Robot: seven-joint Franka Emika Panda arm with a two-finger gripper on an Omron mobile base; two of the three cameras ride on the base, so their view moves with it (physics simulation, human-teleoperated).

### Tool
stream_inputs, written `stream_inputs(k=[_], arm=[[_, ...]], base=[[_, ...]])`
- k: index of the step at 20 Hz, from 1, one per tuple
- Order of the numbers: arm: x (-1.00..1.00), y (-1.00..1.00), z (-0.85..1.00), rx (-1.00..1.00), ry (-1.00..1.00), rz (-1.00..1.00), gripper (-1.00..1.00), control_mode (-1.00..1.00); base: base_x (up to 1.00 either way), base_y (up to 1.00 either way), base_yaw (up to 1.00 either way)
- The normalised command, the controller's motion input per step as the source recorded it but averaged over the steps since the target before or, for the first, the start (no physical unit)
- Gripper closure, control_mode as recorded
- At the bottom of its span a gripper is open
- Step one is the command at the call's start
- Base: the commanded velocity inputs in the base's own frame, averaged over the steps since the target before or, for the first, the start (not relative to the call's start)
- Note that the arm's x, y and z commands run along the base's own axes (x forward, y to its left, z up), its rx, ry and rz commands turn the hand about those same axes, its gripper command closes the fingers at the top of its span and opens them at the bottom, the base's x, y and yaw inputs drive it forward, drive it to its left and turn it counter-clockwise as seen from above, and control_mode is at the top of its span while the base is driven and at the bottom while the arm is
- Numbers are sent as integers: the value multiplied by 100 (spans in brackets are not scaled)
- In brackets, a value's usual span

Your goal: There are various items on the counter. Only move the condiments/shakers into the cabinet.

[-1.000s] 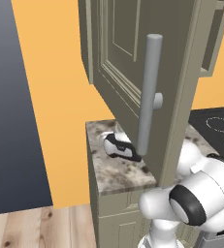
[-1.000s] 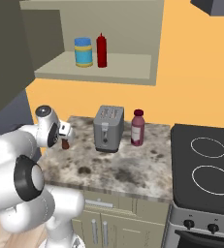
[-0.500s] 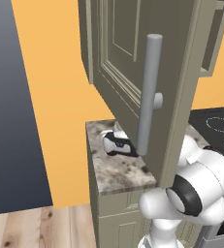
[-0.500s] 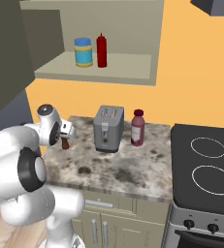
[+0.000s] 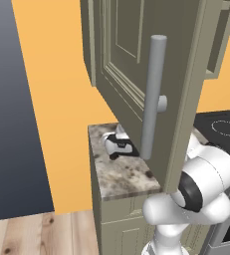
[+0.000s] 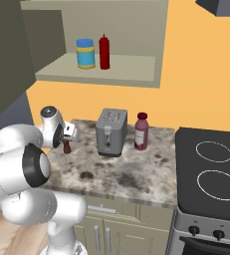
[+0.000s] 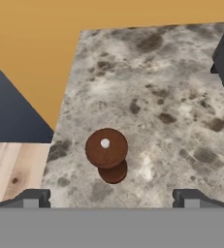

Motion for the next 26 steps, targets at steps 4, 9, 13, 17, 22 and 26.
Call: stream_inputs(k=[4,9,13,17,22,26], arm=[[13,1,-1,0,0,0,-100,-100],[10,2,-2,0,0,0,-100,-100],[6,8,-9,0,0,0,-100,-100],[0,13,-17,0,0,0,-100,-100],[3,5,-9,0,0,0,-100,-100],[7,0,0,0,0,0,-100,-100]], base=[[0,0,0],[0,0,0],[0,0,0],[0,0,0],[0,0,0],[0,0,0]])
